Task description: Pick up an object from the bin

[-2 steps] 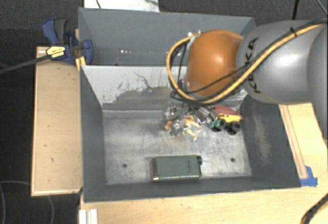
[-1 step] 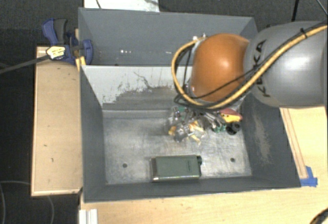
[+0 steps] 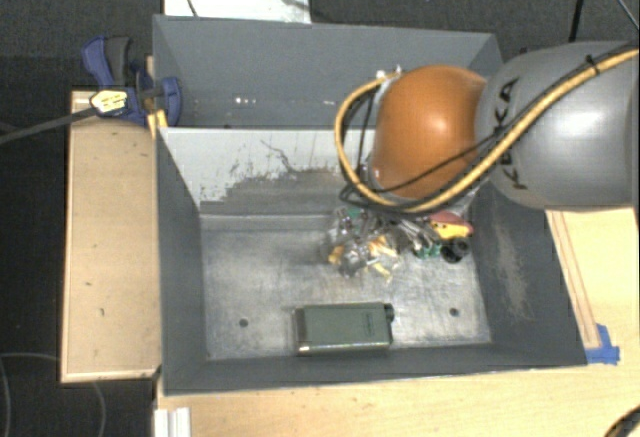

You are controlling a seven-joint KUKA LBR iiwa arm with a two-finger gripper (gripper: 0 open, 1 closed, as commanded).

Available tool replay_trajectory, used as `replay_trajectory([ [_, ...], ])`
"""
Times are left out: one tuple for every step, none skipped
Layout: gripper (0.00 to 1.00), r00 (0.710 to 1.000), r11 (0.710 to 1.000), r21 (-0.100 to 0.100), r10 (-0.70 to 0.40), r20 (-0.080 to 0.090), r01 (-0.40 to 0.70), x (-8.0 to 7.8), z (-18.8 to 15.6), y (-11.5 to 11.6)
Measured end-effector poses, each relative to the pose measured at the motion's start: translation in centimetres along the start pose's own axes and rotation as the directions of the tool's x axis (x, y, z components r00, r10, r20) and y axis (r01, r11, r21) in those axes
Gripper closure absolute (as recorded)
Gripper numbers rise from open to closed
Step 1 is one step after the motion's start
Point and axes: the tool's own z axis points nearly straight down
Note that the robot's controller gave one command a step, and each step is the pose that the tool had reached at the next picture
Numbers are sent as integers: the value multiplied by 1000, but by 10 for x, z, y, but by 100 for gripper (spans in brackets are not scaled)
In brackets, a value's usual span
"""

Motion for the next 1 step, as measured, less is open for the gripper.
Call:
replay_trajectory([
  [100, 1000, 1000, 1, -21, 3, 21, 1, -49, -8],
])
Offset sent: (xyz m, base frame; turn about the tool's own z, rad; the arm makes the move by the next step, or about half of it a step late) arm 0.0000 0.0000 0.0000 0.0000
